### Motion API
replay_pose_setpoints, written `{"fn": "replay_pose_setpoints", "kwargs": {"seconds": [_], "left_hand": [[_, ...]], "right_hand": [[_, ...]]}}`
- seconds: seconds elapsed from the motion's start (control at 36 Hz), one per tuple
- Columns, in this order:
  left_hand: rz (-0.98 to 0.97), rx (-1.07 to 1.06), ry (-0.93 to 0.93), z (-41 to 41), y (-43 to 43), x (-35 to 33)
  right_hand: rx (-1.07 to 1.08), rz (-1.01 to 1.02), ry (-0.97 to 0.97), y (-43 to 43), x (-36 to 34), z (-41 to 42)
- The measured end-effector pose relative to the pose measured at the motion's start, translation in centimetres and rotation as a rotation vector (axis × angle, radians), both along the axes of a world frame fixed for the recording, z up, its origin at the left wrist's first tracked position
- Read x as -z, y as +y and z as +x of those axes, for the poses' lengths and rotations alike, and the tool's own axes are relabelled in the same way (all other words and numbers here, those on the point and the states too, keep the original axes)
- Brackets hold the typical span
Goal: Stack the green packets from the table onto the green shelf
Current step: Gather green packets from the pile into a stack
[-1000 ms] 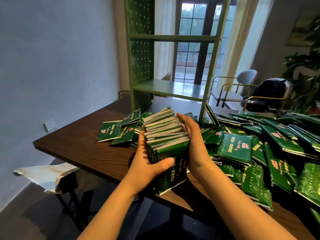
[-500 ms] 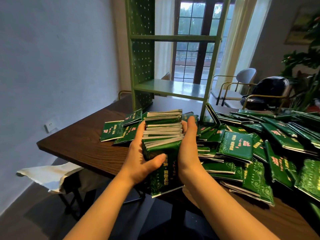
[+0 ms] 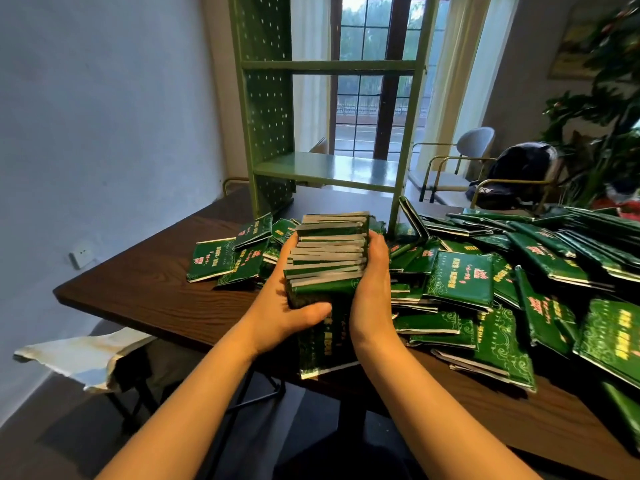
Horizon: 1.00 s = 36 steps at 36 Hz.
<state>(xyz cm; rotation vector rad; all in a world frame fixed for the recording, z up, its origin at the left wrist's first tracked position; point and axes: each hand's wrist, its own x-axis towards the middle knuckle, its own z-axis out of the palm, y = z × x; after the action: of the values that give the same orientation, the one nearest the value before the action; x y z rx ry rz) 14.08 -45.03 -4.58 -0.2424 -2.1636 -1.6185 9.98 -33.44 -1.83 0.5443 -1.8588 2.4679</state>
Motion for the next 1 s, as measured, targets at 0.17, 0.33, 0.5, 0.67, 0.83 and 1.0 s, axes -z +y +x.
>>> {"fn": "replay_pose_setpoints", "kwargs": {"seconds": [0.17, 0.33, 0.5, 0.67, 0.83, 1.0], "left_hand": [[0.163, 0.008, 0.000, 1.5, 1.5, 1.1], [0.150, -0.045, 0.011, 1.5, 2.4, 2.3], [0.060, -0.205, 0.094, 1.8, 2.3, 1.8], [-0.069, -0.438, 0.202, 3.5, -0.7, 0.5], [-0.039, -0.499, 0.216, 4.7, -3.8, -0.5], [0.020, -0.483, 0.118, 4.5, -6.1, 0.8]], "right_hand": [[-0.066, -0.052, -0.068, 0.2, 0.2, -0.4], [-0.124, -0.082, -0.150, 0.9, 1.1, -1.3], [-0.182, -0.108, -0.208, 0.5, 0.9, -1.1], [-0.423, -0.068, -0.198, -2.5, -0.8, -0.5], [-0.578, 0.040, -0.240, -7.0, -2.0, -0.7], [-0.575, 0.081, -0.236, -8.8, -0.8, -1.1]]}}
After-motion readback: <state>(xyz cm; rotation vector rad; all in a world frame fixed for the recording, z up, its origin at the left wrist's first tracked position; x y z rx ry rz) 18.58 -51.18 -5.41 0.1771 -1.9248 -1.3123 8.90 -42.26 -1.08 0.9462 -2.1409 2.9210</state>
